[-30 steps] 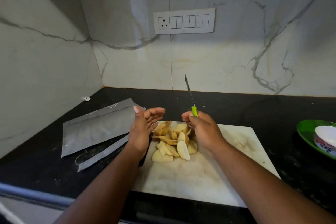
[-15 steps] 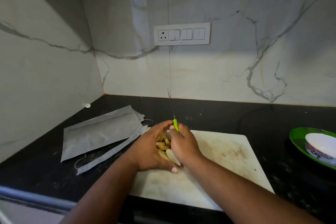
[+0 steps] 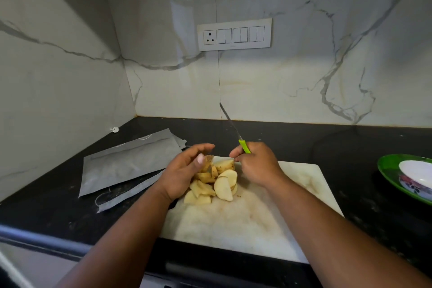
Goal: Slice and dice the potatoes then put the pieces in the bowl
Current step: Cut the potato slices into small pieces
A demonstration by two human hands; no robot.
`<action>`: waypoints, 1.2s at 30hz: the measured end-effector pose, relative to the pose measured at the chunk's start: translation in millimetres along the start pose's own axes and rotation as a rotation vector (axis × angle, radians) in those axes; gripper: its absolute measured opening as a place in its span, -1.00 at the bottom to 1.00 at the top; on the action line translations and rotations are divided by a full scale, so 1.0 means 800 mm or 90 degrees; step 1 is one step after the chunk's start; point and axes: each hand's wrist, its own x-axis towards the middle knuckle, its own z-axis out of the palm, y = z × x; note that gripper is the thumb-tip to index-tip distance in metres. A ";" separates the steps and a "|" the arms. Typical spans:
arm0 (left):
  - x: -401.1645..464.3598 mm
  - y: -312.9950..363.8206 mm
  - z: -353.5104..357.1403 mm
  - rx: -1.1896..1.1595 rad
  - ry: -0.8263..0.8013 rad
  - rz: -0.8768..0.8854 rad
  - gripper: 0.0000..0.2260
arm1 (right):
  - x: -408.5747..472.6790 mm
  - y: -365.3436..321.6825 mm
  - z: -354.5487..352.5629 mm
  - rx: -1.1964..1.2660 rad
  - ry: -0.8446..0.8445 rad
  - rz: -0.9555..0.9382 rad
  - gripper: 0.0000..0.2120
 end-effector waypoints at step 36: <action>0.077 0.032 0.001 0.354 -0.184 0.008 -0.57 | 0.004 0.001 0.005 0.108 -0.042 0.131 -0.79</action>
